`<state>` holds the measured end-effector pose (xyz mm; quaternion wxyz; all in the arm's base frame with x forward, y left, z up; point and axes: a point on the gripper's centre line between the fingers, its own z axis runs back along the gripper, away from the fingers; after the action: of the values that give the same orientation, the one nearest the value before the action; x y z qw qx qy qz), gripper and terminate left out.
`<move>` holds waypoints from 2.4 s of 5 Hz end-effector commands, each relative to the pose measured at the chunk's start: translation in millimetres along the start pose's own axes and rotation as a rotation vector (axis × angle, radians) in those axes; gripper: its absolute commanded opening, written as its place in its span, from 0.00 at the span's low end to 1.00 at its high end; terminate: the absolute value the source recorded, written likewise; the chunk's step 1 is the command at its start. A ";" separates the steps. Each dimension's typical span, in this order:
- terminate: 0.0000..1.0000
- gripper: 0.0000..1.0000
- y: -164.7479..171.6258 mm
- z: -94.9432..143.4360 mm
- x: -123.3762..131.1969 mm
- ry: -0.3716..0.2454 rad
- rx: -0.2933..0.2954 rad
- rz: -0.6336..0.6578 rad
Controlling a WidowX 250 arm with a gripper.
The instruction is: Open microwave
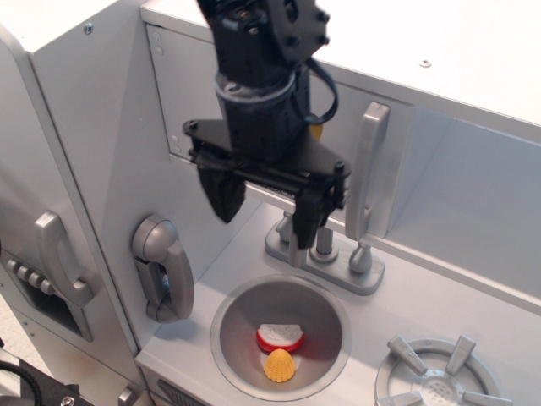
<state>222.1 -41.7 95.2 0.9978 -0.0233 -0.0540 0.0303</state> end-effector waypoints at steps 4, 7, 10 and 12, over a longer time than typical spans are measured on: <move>0.00 1.00 -43.9 17.4 64.6 -0.160 -0.023 0.054; 0.00 0.00 -36.9 12.7 73.3 -0.243 0.005 0.040; 0.00 0.00 -25.1 21.0 23.9 -0.198 -0.020 0.009; 0.00 1.00 -2.2 28.1 -17.9 -0.042 -0.025 -0.063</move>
<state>196.8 -45.7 111.2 0.9978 -0.0323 -0.0578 0.0029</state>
